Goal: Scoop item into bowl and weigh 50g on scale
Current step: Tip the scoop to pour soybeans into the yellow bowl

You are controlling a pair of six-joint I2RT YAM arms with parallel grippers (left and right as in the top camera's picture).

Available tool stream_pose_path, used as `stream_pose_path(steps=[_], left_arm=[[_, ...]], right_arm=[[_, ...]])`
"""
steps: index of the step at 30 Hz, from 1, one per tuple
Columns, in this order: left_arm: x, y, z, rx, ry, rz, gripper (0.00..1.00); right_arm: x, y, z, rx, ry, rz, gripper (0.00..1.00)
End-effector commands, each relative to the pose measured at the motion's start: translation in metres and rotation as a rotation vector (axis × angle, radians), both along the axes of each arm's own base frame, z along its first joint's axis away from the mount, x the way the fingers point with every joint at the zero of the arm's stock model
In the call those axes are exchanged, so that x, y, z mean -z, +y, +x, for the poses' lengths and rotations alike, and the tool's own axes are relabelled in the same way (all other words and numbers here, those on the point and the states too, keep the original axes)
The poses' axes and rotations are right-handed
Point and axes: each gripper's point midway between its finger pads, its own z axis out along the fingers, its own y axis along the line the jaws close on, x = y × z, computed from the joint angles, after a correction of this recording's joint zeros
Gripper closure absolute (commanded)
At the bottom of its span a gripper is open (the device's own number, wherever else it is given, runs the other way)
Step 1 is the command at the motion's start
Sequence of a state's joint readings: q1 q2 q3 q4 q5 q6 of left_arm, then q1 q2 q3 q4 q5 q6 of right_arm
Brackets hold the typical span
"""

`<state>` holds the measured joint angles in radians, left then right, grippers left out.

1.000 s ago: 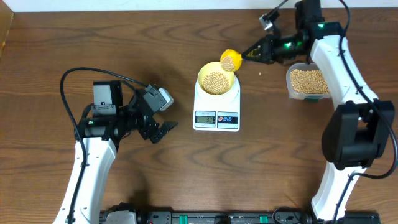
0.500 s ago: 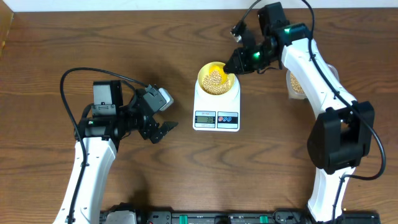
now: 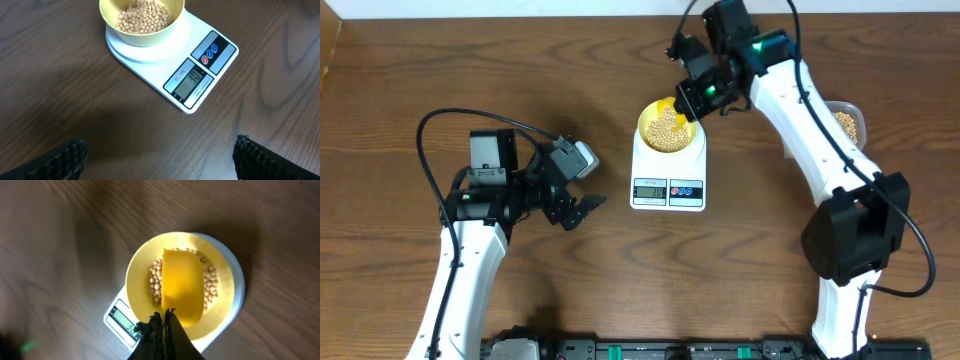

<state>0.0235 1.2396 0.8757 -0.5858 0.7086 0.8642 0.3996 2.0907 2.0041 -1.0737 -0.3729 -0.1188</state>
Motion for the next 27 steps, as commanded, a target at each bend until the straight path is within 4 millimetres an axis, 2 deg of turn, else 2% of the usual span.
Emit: stream_pose_path(steps=[1, 8, 12, 23, 27], left_arm=[[-0.002, -0.001, -0.002, 0.003, -0.004, -0.014, 0.05], [-0.002, -0.001, -0.002, 0.004, -0.004, -0.014, 0.05], [-0.002, -0.001, -0.002, 0.004, -0.004, -0.014, 0.05], [-0.002, -0.001, -0.002, 0.004, -0.004, -0.014, 0.05], [-0.002, -0.001, -0.002, 0.003, -0.004, -0.014, 0.05]], right_arm=[[-0.016, -0.003, 0.007, -0.023, -0.093, -0.069, 0.99], [-0.017, -0.001, 0.006, -0.039, -0.102, -0.075, 0.99], [-0.023, 0.008, 0.003, -0.129, -0.158, -0.093, 0.99], [-0.019, 0.014, 0.001, -0.289, -0.324, -0.352, 0.99], [-0.019, 0.011, 0.003, -0.280, -0.326, -0.360, 0.99]])
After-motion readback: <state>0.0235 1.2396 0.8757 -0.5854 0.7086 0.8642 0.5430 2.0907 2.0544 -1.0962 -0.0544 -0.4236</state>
